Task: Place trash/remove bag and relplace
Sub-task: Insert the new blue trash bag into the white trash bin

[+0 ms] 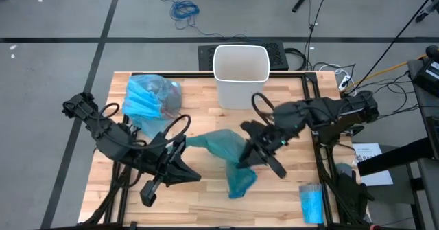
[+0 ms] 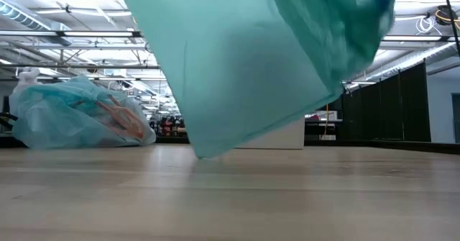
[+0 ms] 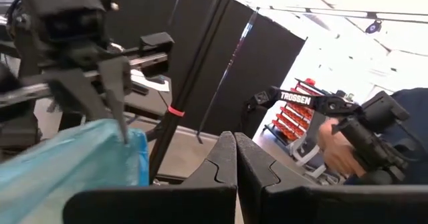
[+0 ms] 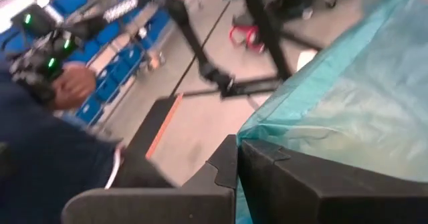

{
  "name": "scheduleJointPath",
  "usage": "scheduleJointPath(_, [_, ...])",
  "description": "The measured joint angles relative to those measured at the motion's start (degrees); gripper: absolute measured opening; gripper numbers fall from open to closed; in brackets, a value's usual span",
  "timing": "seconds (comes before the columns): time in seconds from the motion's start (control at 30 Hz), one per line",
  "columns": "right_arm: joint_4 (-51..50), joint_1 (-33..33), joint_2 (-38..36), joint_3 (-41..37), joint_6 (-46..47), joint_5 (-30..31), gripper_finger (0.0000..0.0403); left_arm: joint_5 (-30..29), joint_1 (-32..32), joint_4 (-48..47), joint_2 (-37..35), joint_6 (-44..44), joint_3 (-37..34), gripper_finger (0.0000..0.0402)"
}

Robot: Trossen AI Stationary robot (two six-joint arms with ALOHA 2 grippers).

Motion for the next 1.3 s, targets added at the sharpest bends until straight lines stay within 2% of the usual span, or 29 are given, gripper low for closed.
scheduleJointPath(0.17, [-7.3, 4.2, -3.3, -0.1, 3.6, 0.0, 0.0000, 0.0, 0.0, 0.3, 0.0, 0.0, 0.0, 0.0000])
scheduleJointPath(0.33, [-6.2, 6.4, -8.7, 0.0, 7.9, 0.1, 0.0000, 0.0, 0.5, 0.4, 0.0, 0.1, 0.0, 0.0000])
scheduleJointPath(0.43, [-6.7, 5.2, -9.1, 0.0, 7.5, 0.1, 0.0000, 0.0, 1.1, 0.4, 0.0, 0.3, 0.0, 0.0000])
scheduleJointPath(0.57, [-6.4, 0.8, -5.2, 0.0, 3.0, -0.6, 0.0000, 0.0, 1.9, 0.3, 0.0, 0.7, 0.0, 0.0000])
scheduleJointPath(0.77, [2.2, -6.3, 5.3, 0.0, -2.9, -8.3, 0.0000, 0.1, 2.2, -0.7, 0.0, 2.8, 0.0, 0.0000])
scheduleJointPath(0.93, [8.7, -10.8, 12.0, 0.0, -3.3, -14.8, 0.0000, -0.3, 1.5, -8.3, 0.0, -5.4, 0.0, 0.0000])
scheduleJointPath(1.1, [7.9, -14.3, 17.4, 0.0, -3.6, -19.1, 0.0000, -2.0, 0.3, -12.4, 1.4, -9.2, 0.0, 0.0000])
scheduleJointPath(1.3, [7.6, -15.2, 22.1, -0.1, -4.5, -19.9, 0.0000, -2.1, -0.9, -12.3, 2.9, -9.4, 0.0, 0.0000])
